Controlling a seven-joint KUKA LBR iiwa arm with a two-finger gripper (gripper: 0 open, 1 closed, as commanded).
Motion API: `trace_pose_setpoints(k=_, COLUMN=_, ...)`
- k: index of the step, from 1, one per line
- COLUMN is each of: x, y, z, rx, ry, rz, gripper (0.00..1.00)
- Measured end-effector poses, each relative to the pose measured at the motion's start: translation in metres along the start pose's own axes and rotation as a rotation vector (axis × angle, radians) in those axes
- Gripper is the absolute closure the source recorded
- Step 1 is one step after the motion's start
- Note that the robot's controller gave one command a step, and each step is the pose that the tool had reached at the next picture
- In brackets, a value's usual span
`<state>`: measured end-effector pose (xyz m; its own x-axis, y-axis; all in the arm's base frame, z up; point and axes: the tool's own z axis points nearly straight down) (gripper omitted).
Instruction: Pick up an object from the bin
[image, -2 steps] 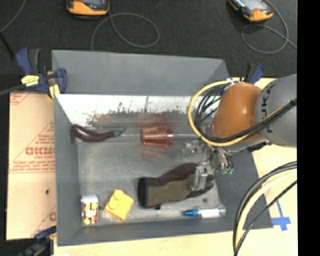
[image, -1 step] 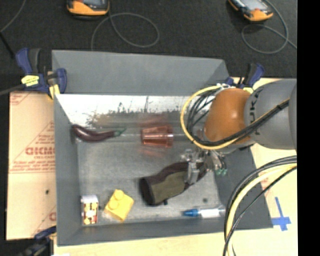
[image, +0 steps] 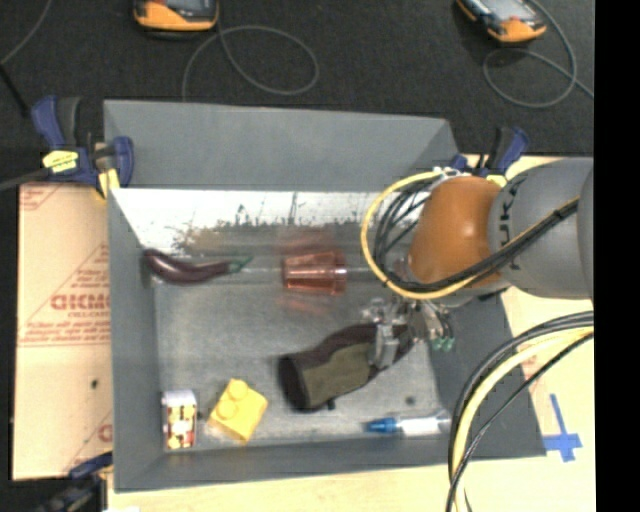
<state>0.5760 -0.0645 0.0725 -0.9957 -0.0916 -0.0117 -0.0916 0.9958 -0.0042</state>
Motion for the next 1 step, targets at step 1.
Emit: trace_pose_setpoints(k=1, x=0.0012, y=0.0004, z=-0.0029, rx=0.0, ry=0.001, rz=0.0, gripper=1.0)
